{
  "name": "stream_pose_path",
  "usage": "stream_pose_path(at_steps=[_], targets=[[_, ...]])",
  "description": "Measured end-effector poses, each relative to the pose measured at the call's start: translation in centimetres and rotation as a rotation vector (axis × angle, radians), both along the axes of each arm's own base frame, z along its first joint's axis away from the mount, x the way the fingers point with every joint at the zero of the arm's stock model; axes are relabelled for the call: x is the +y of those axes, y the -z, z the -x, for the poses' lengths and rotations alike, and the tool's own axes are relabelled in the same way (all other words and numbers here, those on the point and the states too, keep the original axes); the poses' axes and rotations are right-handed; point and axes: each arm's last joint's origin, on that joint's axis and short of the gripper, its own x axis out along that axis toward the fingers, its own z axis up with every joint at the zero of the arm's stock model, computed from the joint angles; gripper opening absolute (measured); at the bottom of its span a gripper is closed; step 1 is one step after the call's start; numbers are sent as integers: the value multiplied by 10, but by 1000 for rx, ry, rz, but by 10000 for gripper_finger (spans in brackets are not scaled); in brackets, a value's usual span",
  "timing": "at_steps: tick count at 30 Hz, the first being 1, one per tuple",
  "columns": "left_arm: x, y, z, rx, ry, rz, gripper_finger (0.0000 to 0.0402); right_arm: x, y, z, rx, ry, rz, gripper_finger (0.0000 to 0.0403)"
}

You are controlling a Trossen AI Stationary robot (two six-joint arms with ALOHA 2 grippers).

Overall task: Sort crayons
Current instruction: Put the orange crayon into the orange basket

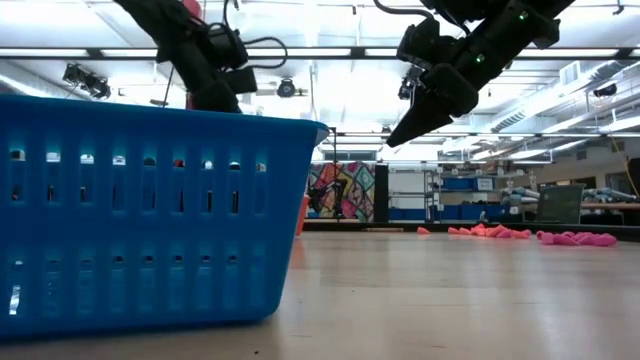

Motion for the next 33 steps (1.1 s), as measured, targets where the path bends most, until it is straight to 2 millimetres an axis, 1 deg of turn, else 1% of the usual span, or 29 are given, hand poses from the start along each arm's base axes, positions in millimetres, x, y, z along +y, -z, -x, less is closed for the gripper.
stream_pose_path(at_steps=[3, 6, 9, 13, 17, 20, 23, 26, 33], targets=[[-3, -1, -2, 15, -7, -22, 11, 0, -1, -1, -9, 0, 0, 143], [1, 7, -5, 39, -24, -52, 18, 1, -1, -1, -14, -6, -10, 143], [9, 25, -6, 91, -26, -57, 37, 1, -1, -1, -16, -13, -18, 143], [26, 55, -6, 171, -26, -22, 68, 1, -2, -2, -24, -16, -19, 143], [43, 80, -13, 173, 23, -14, 96, 1, -1, -2, -22, -18, -16, 143], [48, 96, -20, 155, 92, -3, 112, 1, -1, -1, -21, -19, -15, 143], [48, 110, -25, 153, 154, 34, 126, 1, -1, -1, -19, -20, -13, 143], [47, 117, -28, 145, 194, 54, 141, 1, -1, -1, -18, -23, -9, 143], [46, 118, -31, 96, 231, 77, 169, 1, -1, -1, -17, -22, -5, 143]])
